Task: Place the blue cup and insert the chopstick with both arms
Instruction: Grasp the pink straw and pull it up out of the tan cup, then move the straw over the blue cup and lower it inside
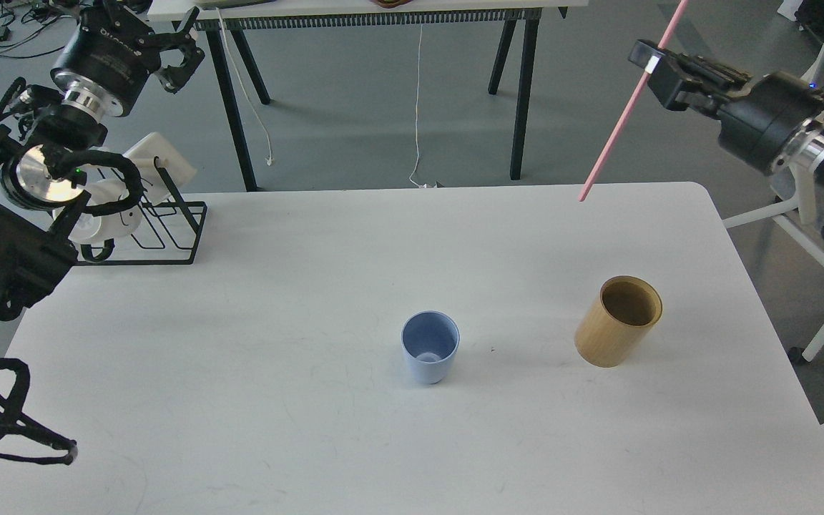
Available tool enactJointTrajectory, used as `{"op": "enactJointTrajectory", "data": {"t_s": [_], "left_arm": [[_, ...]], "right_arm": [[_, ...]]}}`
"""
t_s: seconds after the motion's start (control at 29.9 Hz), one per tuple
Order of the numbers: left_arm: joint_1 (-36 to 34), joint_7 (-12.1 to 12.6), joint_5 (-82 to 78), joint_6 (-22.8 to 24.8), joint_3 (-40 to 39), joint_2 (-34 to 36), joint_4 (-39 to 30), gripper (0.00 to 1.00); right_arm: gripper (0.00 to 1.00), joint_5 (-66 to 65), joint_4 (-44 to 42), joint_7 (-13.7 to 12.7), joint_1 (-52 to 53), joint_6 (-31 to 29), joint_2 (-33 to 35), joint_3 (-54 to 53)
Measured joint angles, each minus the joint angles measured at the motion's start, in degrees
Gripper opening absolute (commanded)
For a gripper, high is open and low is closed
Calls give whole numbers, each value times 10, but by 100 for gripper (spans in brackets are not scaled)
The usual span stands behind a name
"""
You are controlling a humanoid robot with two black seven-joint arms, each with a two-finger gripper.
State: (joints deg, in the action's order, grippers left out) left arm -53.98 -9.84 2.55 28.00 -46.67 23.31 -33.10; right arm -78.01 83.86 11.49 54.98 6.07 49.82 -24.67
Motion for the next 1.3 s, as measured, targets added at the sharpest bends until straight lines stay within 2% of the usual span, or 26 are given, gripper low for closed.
{"op": "enactJointTrajectory", "data": {"t_s": [0.27,0.5,1.04,1.3], "left_arm": [[0,0,0,0,0,2,0,99],[2,-7,0,0,-2,0,0,99],[2,-8,0,0,-1,0,0,99],[1,-8,0,0,-1,1,1,99]], "right_arm": [[1,-9,-6,-4,-3,0,-110,65],[1,-25,-18,-3,-18,0,-152,105],[2,-57,-77,0,-44,2,-232,111],[8,-64,-103,0,-42,2,-258,127]]}}
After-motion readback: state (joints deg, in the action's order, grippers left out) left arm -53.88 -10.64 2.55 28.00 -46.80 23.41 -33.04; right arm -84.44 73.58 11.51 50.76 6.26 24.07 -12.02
